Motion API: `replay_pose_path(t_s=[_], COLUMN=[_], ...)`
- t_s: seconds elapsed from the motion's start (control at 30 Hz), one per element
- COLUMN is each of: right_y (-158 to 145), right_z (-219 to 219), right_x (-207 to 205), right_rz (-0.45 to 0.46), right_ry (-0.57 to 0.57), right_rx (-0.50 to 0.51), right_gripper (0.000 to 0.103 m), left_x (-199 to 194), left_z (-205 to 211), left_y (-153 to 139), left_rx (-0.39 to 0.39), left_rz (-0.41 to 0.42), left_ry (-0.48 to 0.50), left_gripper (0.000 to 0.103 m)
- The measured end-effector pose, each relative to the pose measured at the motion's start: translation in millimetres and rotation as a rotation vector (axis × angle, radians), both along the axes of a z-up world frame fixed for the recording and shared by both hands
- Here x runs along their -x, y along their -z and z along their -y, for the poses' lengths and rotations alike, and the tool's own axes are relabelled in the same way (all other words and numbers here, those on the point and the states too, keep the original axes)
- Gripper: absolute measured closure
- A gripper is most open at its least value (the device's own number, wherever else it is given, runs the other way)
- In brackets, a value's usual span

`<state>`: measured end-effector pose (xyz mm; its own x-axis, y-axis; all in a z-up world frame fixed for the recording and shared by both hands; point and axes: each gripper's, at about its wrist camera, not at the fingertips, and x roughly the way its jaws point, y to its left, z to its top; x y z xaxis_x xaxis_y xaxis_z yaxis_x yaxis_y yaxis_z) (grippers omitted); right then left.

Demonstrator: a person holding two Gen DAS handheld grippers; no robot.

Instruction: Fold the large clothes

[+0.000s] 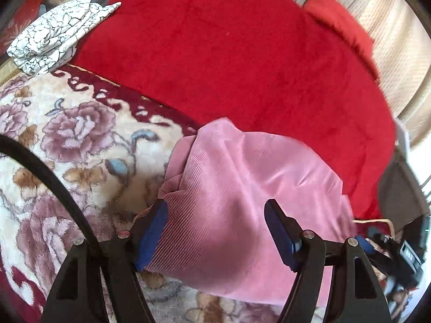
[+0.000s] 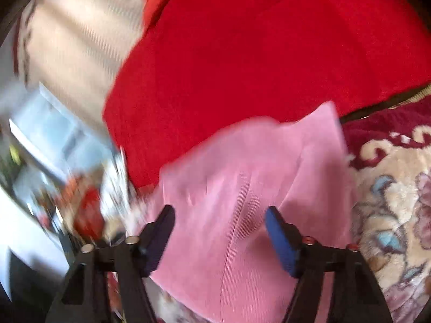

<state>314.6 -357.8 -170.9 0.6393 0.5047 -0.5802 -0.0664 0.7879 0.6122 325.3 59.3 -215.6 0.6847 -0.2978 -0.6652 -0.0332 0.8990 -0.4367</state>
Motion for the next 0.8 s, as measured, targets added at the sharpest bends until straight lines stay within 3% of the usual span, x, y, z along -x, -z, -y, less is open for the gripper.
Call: replay_pose_path(t_s=[0.1, 0.17, 0.2, 0.27, 0.33, 0.53, 0.6, 0.67, 0.73, 0.8], right_y=[8, 14, 19, 35, 46, 12, 6, 17, 41, 39], right_z=[-31, -37, -32, -15, -6, -6, -6, -5, 0, 1], right_x=[-12, -24, -26, -36, -42, -16, -16, -21, -23, -11], right_rz=[-0.047, -0.081, -0.095, -0.157, -0.211, -0.077, -0.073, -0.126, -0.236, -0.215], right_ry=[-0.041, -0.002, 0.039, 0.143, 0.151, 0.174, 0.219, 0.232, 0.175, 0.179], right_rx=[0.095, 0.134, 0.138, 0.149, 0.082, 0.125, 0.174, 0.213, 0.202, 0.220], right_gripper=[0.048, 0.048, 0.049, 0.053, 0.053, 0.051, 0.042, 0.042, 0.041, 0.041], left_x=[-9, -22, -26, -31, -30, -15, -17, -29, -32, -26], left_z=[3, 5, 6, -1, -2, 1, 7, 7, -3, -10], left_y=[8, 23, 31, 40, 32, 2, 10, 34, 44, 34], left_rx=[-0.104, -0.234, -0.254, -0.200, -0.197, -0.215, -0.270, -0.304, -0.231, -0.190], left_rz=[-0.016, -0.098, -0.142, -0.174, -0.159, -0.027, -0.069, -0.170, -0.204, -0.192], left_ry=[-0.062, -0.092, -0.082, -0.081, -0.075, -0.090, -0.077, -0.068, -0.077, -0.100], left_gripper=[0.028, 0.028, 0.026, 0.026, 0.026, 0.027, 0.027, 0.026, 0.026, 0.026])
